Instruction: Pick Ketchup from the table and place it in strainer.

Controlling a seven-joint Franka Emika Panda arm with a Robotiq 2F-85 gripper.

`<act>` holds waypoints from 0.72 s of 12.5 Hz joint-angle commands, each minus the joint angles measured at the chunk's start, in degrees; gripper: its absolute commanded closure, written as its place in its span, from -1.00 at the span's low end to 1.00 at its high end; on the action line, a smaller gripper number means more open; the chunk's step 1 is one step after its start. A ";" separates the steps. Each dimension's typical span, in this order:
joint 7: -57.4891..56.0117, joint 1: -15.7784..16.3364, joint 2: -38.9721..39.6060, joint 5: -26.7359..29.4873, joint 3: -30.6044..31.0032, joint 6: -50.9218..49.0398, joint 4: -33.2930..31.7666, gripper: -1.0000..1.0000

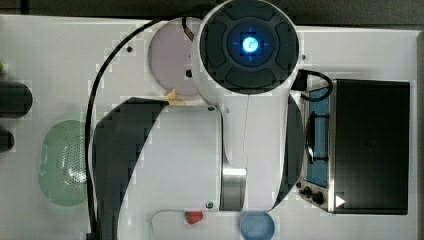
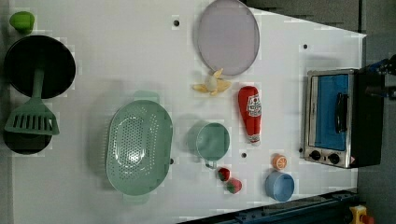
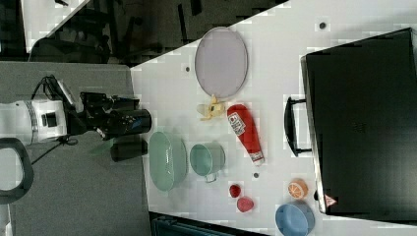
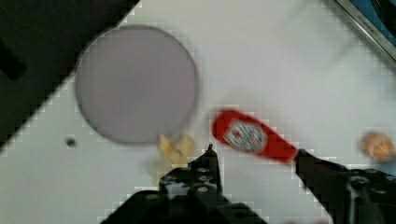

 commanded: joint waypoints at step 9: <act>-15.03 -5.71 -7.34 0.66 4.26 0.51 -15.51 -1.00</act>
